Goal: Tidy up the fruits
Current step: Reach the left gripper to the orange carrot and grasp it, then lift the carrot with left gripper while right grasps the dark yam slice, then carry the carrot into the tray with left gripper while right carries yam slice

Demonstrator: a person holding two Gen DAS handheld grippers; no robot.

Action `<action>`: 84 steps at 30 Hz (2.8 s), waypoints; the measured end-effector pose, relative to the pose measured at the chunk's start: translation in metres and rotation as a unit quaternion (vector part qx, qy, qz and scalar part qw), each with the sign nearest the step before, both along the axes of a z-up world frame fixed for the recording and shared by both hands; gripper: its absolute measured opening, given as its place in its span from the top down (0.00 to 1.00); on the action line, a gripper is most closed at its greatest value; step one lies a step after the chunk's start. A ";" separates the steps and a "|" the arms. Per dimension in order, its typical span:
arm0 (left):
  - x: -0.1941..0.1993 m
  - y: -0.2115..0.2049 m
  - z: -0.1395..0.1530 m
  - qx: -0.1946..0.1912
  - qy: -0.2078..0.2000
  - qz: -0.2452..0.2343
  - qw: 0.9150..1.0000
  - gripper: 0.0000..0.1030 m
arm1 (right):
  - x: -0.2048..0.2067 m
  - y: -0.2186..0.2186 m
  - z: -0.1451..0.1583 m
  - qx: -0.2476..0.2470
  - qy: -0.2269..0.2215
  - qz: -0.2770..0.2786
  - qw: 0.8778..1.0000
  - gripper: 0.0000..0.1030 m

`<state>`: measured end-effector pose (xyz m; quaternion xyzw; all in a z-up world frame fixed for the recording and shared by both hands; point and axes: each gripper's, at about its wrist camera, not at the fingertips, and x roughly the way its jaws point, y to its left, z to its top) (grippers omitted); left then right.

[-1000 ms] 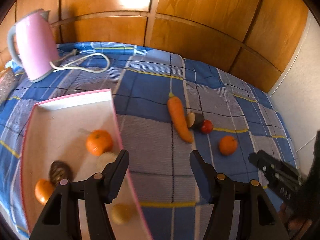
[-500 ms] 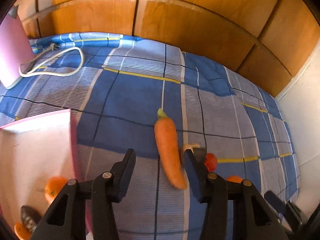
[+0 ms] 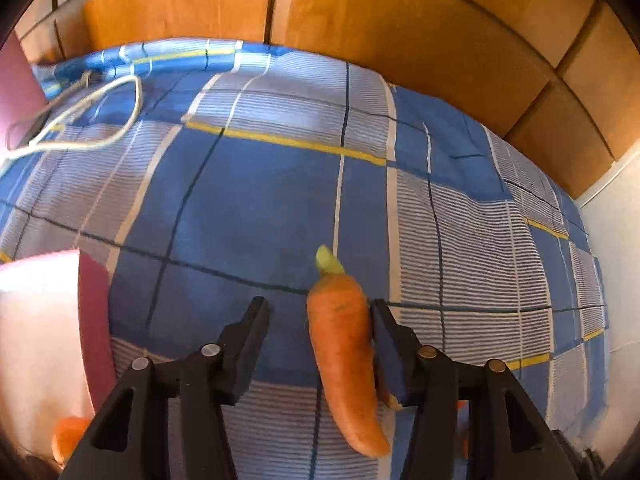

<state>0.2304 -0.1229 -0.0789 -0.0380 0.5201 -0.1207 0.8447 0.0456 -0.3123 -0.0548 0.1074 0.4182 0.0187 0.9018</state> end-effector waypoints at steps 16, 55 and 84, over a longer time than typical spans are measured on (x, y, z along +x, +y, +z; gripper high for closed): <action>-0.088 0.010 0.009 0.019 0.004 -0.027 0.999 0.69 | 0.014 -0.004 0.009 0.011 -0.009 0.014 1.000 0.65; -0.131 0.016 0.007 -0.014 -0.035 -0.032 0.999 0.70 | 0.102 0.087 -0.008 -0.031 0.028 0.146 0.988 0.77; -0.176 0.051 0.055 -0.002 -0.117 0.004 0.993 0.70 | 0.032 0.091 -0.005 -0.028 0.034 0.133 0.990 0.78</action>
